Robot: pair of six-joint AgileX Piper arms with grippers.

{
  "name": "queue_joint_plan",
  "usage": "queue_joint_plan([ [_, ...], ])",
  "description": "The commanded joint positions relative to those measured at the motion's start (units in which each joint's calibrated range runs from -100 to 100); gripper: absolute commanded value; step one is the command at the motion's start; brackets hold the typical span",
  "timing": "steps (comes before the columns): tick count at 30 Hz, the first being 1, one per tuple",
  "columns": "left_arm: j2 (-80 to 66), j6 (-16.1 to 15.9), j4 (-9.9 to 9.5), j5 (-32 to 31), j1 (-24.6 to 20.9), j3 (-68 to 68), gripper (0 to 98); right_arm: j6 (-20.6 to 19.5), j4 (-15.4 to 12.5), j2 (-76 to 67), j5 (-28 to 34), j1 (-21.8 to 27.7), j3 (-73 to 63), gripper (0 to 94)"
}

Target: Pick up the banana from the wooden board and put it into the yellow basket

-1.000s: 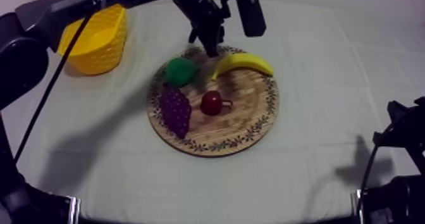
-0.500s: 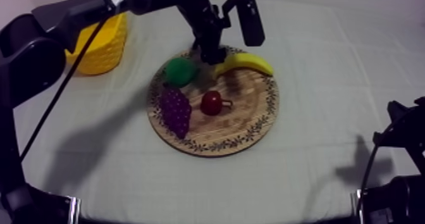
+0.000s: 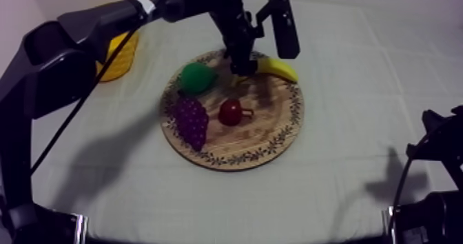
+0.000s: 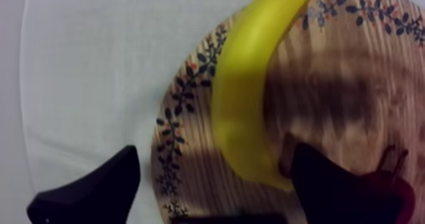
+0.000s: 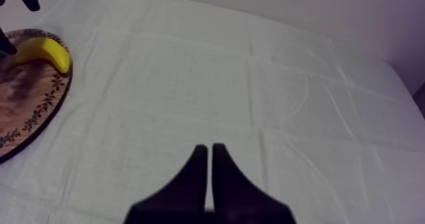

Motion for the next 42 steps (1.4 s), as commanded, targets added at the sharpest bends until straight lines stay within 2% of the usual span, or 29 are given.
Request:
queue_joint_plan([
  [1, 1.56, -0.02, 0.07, 1.21, 0.06, -3.06, 84.5, 0.00, -0.03, -0.02, 0.01, 0.02, -0.03, 0.3],
  [13, 6.97, 0.08, 1.00, 4.73, -0.06, -10.55, 75.6, 0.00, -0.03, -0.02, 0.01, 0.02, -0.03, 0.3],
  [26, 8.98, 2.85, 1.26, 5.12, 0.64, -11.25, 63.6, 0.00, -0.03, -0.02, 0.01, 0.02, -0.03, 0.3],
  [42, 9.31, 3.89, 1.64, 5.61, 1.92, -12.49, 57.4, 0.00, -0.03, -0.02, 0.01, 0.02, -0.03, 0.3],
])
